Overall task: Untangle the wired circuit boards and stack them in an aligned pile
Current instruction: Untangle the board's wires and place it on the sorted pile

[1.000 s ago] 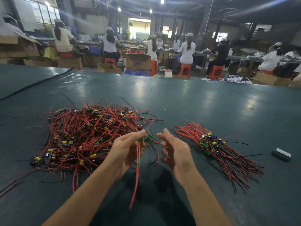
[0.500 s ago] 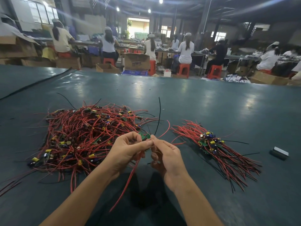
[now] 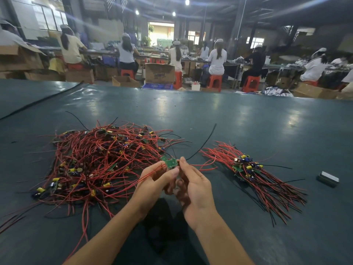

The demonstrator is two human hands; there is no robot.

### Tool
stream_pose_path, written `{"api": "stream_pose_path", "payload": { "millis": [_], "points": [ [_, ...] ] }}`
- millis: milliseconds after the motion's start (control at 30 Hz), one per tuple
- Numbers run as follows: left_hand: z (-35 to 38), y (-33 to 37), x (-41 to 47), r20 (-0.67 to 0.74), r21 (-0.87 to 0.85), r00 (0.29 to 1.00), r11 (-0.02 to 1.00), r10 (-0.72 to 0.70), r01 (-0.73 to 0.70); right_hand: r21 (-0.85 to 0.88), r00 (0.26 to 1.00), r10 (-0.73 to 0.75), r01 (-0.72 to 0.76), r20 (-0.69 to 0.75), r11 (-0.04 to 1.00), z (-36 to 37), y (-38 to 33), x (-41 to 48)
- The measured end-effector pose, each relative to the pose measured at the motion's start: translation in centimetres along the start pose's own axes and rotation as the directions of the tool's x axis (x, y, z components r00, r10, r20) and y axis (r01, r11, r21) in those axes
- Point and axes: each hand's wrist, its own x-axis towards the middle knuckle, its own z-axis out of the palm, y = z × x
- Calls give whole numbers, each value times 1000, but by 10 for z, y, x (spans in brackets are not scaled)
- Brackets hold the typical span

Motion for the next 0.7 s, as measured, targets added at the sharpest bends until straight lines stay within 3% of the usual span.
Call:
{"api": "stream_pose_path", "payload": {
  "millis": [133, 333, 433, 567, 700],
  "points": [
    [4, 1, 2, -89, -3, 990, 994, 106, -107, -15, 999, -32, 32, 29, 999, 7, 6, -8],
    [3, 1, 3, -154, -192, 987, 981, -47, 17, 64, 1000, 0, -1, 23, 998, 11, 4, -8],
    [2, 4, 7, -215, -226, 977, 973, -13, -37, 95, 999, -1, 6, -47, 995, 5, -5, -2],
    [-1, 4, 9, -225, -155, 974, 986, 24, -60, 152, 997, -13, 24, -74, 988, -1, -10, 1],
    [1, 1, 7, -185, -71, 979, 993, 85, -99, 55, 998, -26, 29, -58, 998, 2, -2, -2]
  ]
}}
